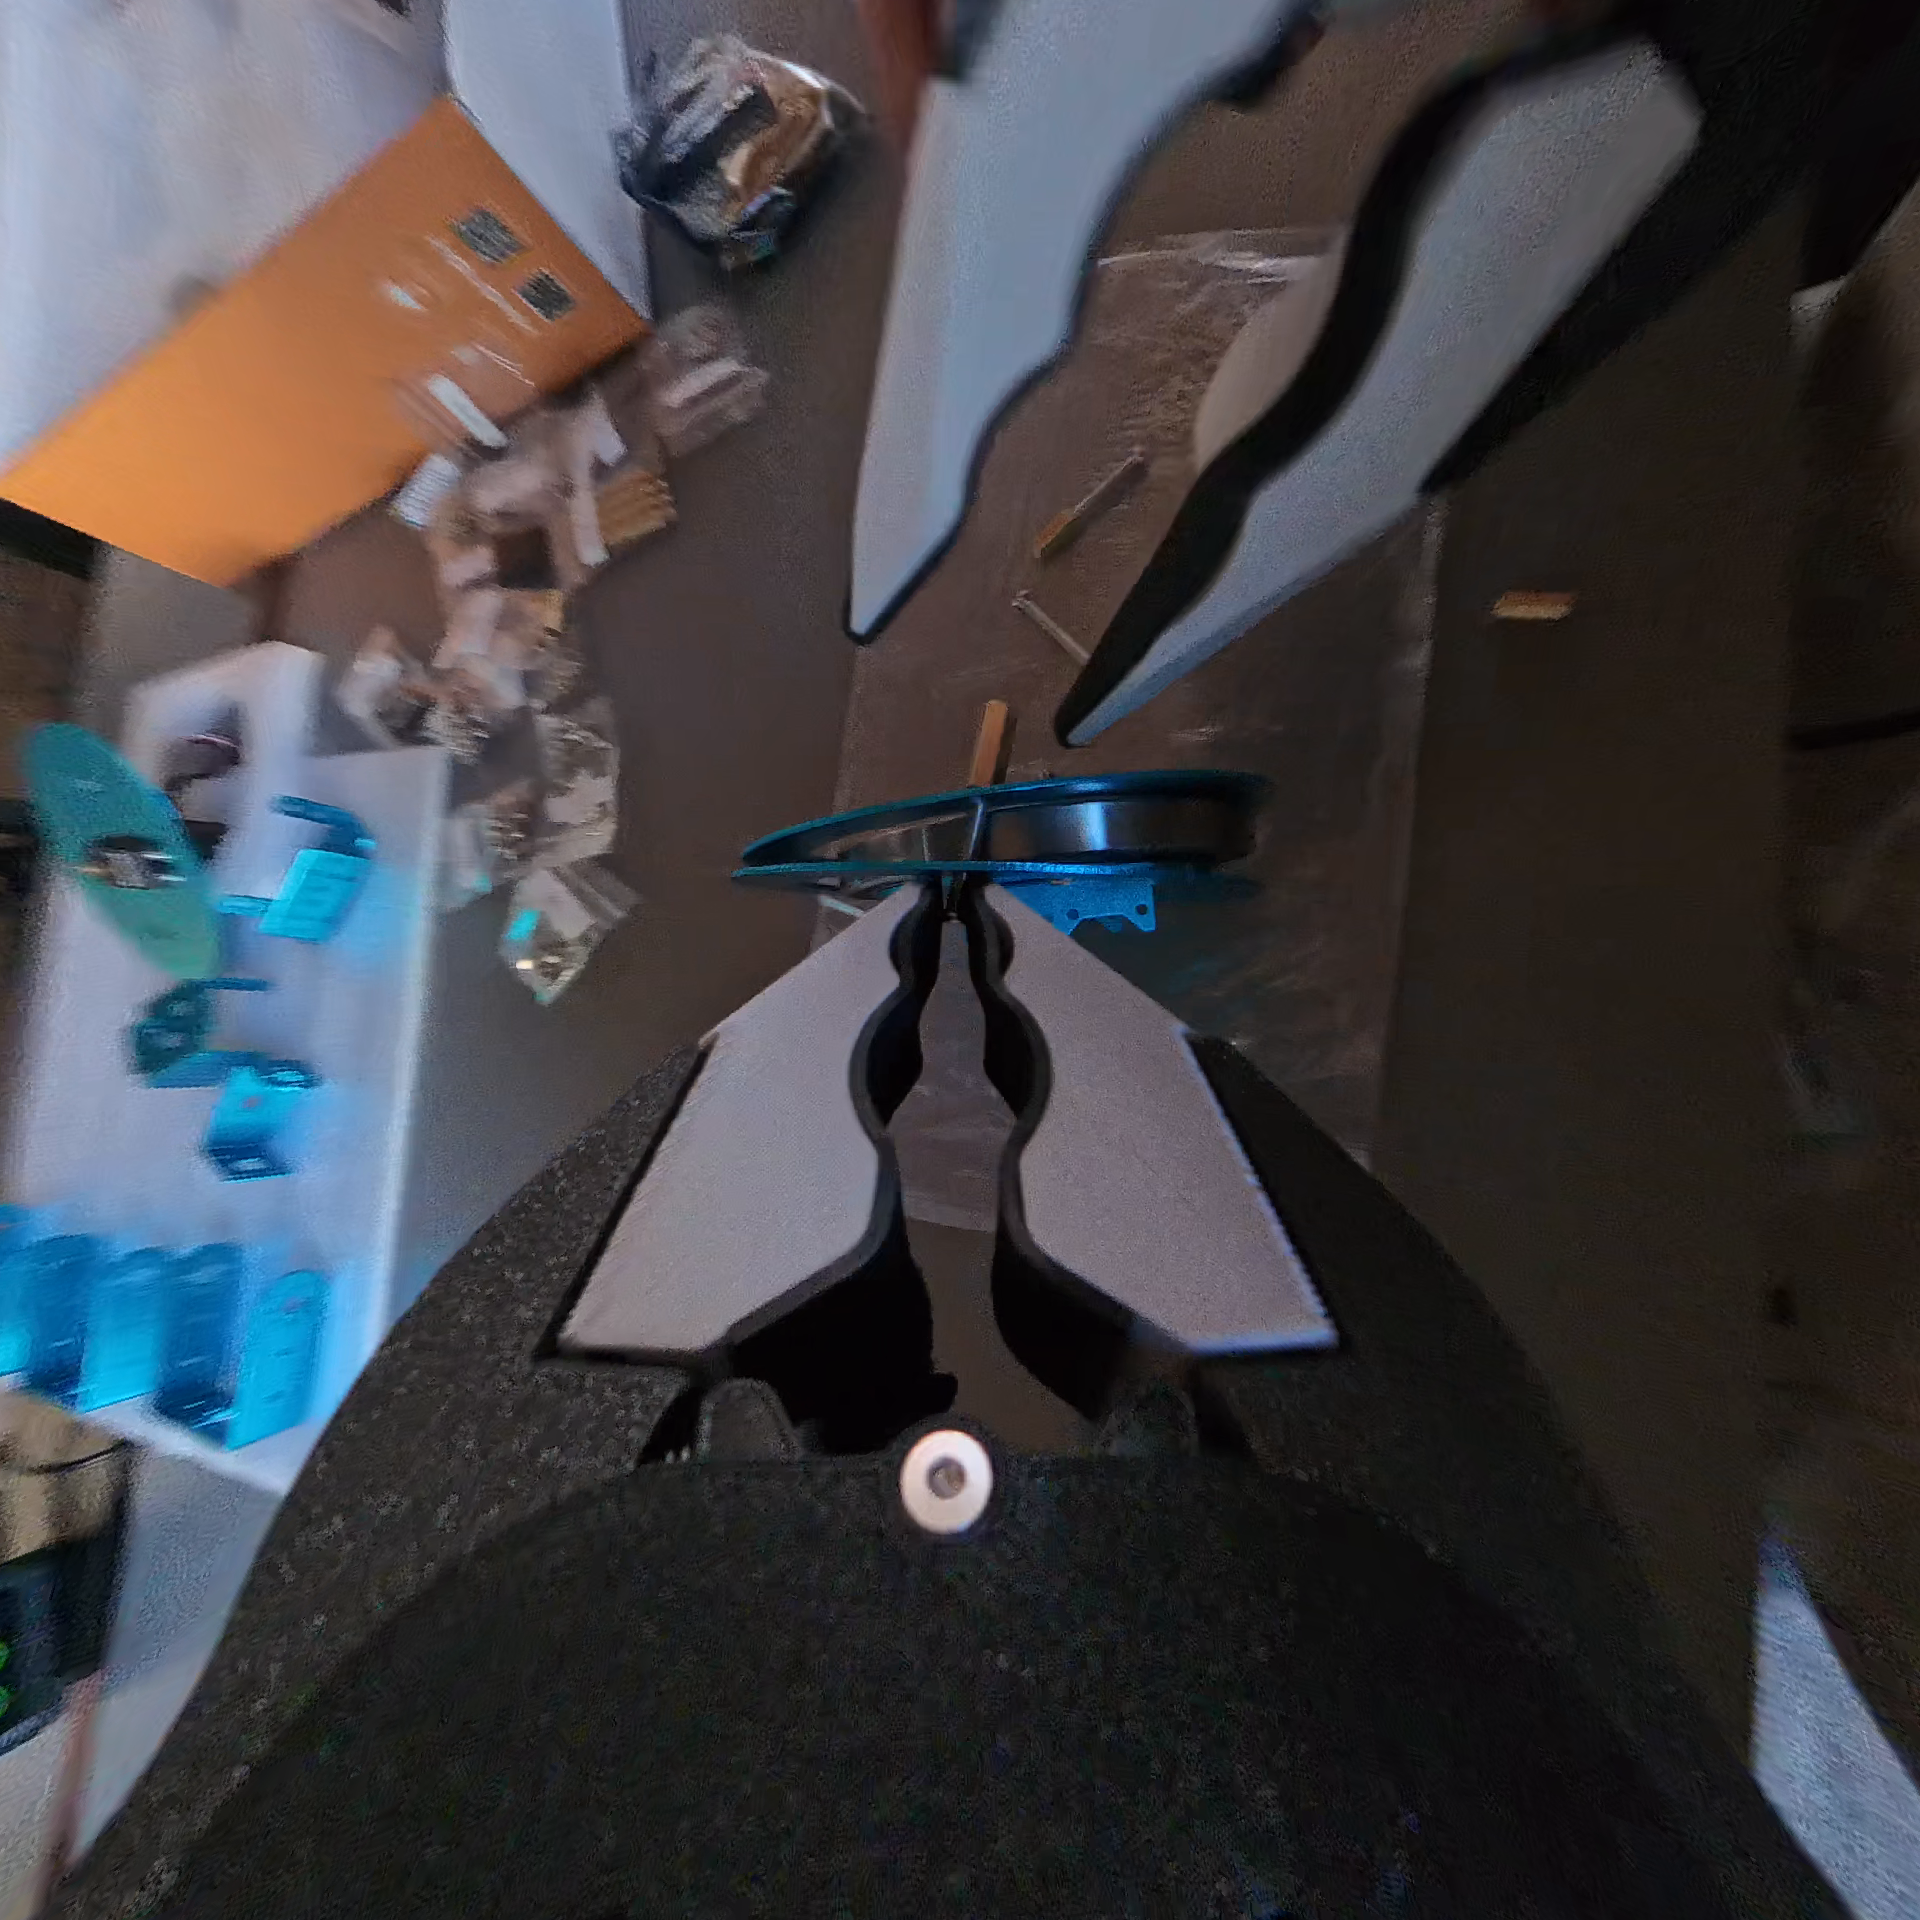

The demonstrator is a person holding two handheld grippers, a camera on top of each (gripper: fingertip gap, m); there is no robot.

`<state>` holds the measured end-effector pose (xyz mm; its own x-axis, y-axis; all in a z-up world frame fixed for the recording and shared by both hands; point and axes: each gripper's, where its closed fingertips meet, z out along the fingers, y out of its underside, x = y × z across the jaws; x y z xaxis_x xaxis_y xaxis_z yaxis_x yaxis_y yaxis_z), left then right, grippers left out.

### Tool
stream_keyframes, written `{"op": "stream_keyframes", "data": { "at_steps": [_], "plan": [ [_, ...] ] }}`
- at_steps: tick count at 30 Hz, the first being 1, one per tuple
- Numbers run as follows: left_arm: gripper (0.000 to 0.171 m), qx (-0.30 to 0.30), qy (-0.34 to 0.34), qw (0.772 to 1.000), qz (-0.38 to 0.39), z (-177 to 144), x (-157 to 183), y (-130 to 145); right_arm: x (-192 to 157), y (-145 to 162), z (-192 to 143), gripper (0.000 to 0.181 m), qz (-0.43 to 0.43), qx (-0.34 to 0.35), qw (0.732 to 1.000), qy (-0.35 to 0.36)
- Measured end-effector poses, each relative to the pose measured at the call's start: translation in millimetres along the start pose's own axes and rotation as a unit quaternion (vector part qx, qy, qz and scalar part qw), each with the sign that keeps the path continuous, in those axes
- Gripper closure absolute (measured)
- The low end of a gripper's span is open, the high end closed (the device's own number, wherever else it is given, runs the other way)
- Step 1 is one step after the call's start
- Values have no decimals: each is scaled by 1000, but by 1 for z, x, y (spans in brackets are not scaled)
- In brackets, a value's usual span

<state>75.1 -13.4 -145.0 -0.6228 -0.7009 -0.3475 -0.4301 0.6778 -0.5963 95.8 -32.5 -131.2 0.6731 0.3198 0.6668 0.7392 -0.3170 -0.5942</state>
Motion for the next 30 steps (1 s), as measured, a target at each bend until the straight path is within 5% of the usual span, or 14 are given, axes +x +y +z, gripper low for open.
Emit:
{"op": "stream_keyframes", "data": {
  "at_steps": [5, 12, 14, 19, 21, 25, 27, 30],
  "plan": [
    [169, -16, 156, 982, -102, 1, 15, -8, 2, -8, 5, 159, -245, -15, 959, 140],
    [169, -14, 305, 905, -298, -1, 24, -17, -3, 9, 5, 155, -320, -39, 928, 186],
    [169, -9, 330, 886, -327, -1, 25, -18, 2, 4, 2, 169, -334, -30, 916, 221],
    [169, -15, 318, 891, -323, -1, 24, -16, 2, -1, 2, 175, -357, -22, 905, 229],
    [169, -20, 270, 925, -265, -1, 21, -13, 1, -2, 3, 176, -325, -28, 929, 177],
    [170, -23, 115, 988, -102, 1, 14, -12, -3, -1, 4, 177, -119, -32, 992, -29],
    [170, -19, 40, 999, -28, 0, 11, -13, -4, -2, 3, 178, -20, -32, 991, -130],
    [170, -25, -72, 991, 106, 1, 13, -13, -12, -1, -1, 177, 96, -52, 955, -275]
  ]
}}
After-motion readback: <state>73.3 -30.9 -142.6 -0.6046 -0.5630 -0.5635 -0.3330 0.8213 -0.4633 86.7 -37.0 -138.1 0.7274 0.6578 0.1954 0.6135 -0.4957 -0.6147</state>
